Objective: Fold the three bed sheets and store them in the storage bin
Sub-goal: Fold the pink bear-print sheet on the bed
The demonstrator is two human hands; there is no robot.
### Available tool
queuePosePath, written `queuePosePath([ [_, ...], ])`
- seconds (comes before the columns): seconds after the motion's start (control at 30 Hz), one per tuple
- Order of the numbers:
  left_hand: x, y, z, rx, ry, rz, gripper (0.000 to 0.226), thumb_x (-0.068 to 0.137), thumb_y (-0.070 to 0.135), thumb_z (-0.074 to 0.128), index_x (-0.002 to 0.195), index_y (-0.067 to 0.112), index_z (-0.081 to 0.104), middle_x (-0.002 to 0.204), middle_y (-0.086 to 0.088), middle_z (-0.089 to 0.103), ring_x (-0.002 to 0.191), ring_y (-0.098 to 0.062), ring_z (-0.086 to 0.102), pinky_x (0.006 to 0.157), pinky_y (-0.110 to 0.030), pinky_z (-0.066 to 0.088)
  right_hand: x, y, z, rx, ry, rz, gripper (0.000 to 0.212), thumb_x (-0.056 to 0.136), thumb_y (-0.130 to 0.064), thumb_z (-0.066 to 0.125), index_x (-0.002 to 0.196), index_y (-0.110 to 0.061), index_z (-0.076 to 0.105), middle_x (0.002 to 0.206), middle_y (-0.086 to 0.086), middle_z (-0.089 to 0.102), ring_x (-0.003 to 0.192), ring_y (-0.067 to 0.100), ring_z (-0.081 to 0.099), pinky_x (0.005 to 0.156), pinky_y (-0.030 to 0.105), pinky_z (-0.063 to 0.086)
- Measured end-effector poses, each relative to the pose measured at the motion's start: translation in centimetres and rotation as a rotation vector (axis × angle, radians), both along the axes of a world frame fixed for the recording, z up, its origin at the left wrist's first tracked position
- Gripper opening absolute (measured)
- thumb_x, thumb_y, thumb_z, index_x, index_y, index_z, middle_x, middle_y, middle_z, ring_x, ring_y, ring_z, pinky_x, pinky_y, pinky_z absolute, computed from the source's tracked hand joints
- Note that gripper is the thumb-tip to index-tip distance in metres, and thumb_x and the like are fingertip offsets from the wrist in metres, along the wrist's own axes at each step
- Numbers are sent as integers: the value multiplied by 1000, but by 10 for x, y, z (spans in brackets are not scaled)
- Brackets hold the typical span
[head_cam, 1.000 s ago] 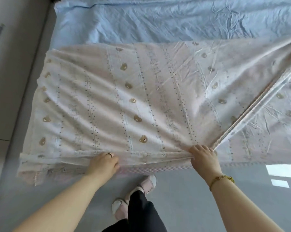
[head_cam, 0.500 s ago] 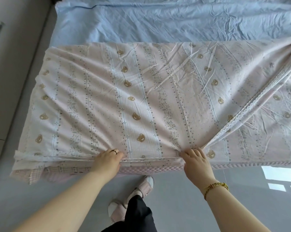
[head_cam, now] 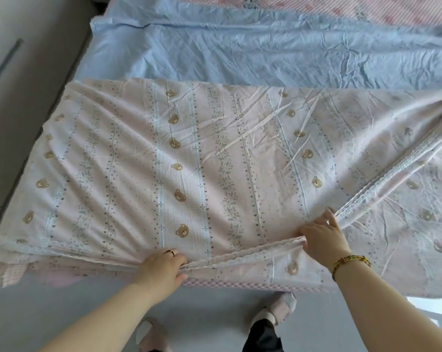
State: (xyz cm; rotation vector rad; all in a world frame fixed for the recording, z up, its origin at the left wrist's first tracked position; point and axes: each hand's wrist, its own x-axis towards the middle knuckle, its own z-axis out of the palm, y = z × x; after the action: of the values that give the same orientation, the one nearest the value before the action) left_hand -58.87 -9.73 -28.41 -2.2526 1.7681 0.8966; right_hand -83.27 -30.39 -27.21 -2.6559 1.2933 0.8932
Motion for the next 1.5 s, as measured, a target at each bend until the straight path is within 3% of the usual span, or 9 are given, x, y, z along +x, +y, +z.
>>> queuePosePath([
  [0.2, -101, -79, -4, 13, 37, 87, 27, 93, 34, 42, 114, 19, 49, 113, 1, 55, 103, -19, 51, 70, -25, 30, -72, -83, 6, -87, -141, 199, 31, 78, -25, 65, 109, -24, 64, 107, -7, 66, 110, 7, 57, 107, 33, 4],
  [0.37, -171, -131, -2, -49, 72, 152, 28, 94, 28, 40, 118, 16, 49, 103, 0, 56, 90, -19, 49, 62, -26, 29, -128, -146, 11, -26, 77, 97, 31, 95, -16, 37, 121, -24, 51, 124, -7, 55, 124, 12, 46, 114, 35, -3],
  [0.5, -180, -139, -1, -242, 71, 198, 11, 86, 24, 56, 83, 15, 62, 67, 10, 41, 66, -12, 43, 49, -9, 13, -147, -166, 18, -144, -303, 127, 21, 66, 9, 62, 79, -6, 68, 75, 8, 68, 75, 29, 65, 86, 35, 36],
  [0.6, -176, -132, 15, -356, 123, 147, 24, 72, 30, 52, 53, 22, 64, 50, 12, 52, 44, -10, 51, 45, -5, 13, -173, -153, 40, -410, -588, 208, 21, 66, -5, 49, 73, -3, 68, 62, 10, 64, 55, 30, 63, 68, 31, 33],
  [0.73, -185, -114, 19, -492, 39, 64, 15, 65, 27, 60, 55, 20, 70, 56, 11, 62, 69, -7, 41, 61, -20, 31, -223, -96, 38, -418, -680, 87, 33, 69, -13, 38, 81, -5, 68, 62, 11, 62, 52, 32, 61, 62, 31, 29],
  [0.97, -199, -78, -23, -113, -64, 41, 42, 15, 19, 92, 44, 27, 63, 48, 11, 55, 54, -9, 52, 37, -15, 30, -239, -37, -23, -184, -440, 7, 34, 40, -8, 64, 73, -18, 62, 58, -1, 59, 52, 23, 61, 58, 27, 42],
  [1.13, -207, -99, -8, -60, -203, 28, 13, 87, 19, 55, 97, 16, 61, 102, 0, 60, 100, -20, 56, 66, -25, 26, -228, -42, -23, -89, -342, -88, 46, 21, 0, 87, 52, -15, 58, 48, -2, 55, 44, 19, 58, 40, 28, 46],
  [1.33, -215, -99, -8, 42, -193, -4, 24, 55, 17, 82, 69, 13, 63, 71, -3, 63, 68, -21, 63, 47, -27, 31, -244, -27, -25, -104, -343, 8, 49, 16, -3, 84, 55, -18, 59, 56, -5, 54, 49, 16, 57, 51, 24, 51],
  [1.5, -245, -116, -12, -56, -139, -30, 28, 93, 22, 43, 119, 15, 51, 120, 0, 54, 116, -19, 48, 79, -26, 37, -267, -50, -29, -145, -348, 69, 47, 20, 0, 85, 58, -18, 64, 58, -4, 59, 54, 17, 62, 84, 30, 33],
])
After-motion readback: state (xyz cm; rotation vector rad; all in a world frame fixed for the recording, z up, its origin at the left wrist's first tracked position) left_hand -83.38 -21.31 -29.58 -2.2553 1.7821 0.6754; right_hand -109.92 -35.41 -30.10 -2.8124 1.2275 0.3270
